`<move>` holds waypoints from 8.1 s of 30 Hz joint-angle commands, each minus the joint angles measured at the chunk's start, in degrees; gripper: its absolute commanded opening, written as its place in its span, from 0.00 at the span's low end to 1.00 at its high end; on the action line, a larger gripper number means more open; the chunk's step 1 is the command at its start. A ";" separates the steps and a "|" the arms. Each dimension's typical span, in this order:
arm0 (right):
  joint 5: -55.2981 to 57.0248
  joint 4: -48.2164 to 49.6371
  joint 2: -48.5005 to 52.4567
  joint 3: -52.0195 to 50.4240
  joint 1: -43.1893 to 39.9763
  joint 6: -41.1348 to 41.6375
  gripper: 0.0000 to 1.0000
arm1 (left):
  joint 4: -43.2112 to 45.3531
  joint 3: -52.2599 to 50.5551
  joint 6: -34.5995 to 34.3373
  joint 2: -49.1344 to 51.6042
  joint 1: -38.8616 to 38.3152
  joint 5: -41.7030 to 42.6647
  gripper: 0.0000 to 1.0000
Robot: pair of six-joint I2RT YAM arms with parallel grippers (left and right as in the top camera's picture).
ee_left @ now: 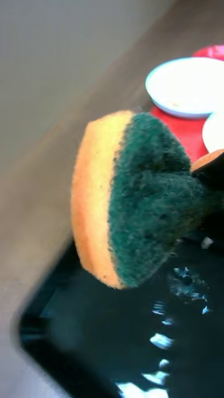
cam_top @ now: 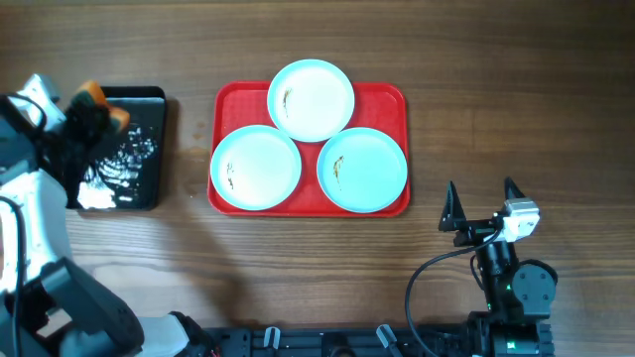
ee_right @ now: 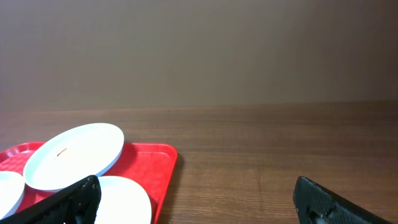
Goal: Clean dirty plates on tray and stack at the side
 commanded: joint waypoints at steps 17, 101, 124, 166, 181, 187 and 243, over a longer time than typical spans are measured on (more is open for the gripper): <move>1.05 0.26 -0.22 -0.07 -0.33 0.72 1.00 | 13.00 -3.26 5.90 -16.06 0.44 8.39 0.04; 1.05 0.26 -0.22 -0.07 -0.33 0.74 1.00 | 5.73 -6.23 14.62 -13.99 0.76 -7.48 0.04; 1.05 0.26 -0.22 -0.07 -0.33 0.74 1.00 | 1.84 -6.19 14.58 -6.80 0.76 -8.33 0.04; -38.93 -9.18 19.65 27.96 -0.31 25.68 0.99 | -6.43 -3.65 4.37 -11.96 0.76 -24.06 0.04; -25.53 -47.89 84.15 86.90 22.75 6.16 1.00 | -6.95 -3.67 4.37 -11.89 0.74 -24.04 0.04; -13.75 -42.23 103.34 86.90 32.28 11.30 0.75 | -7.17 -3.67 4.35 -11.89 0.74 -24.06 0.04; -8.07 -35.17 122.53 86.27 40.39 28.02 0.04 | -13.70 -4.52 -3.41 11.15 -38.64 -1.79 0.04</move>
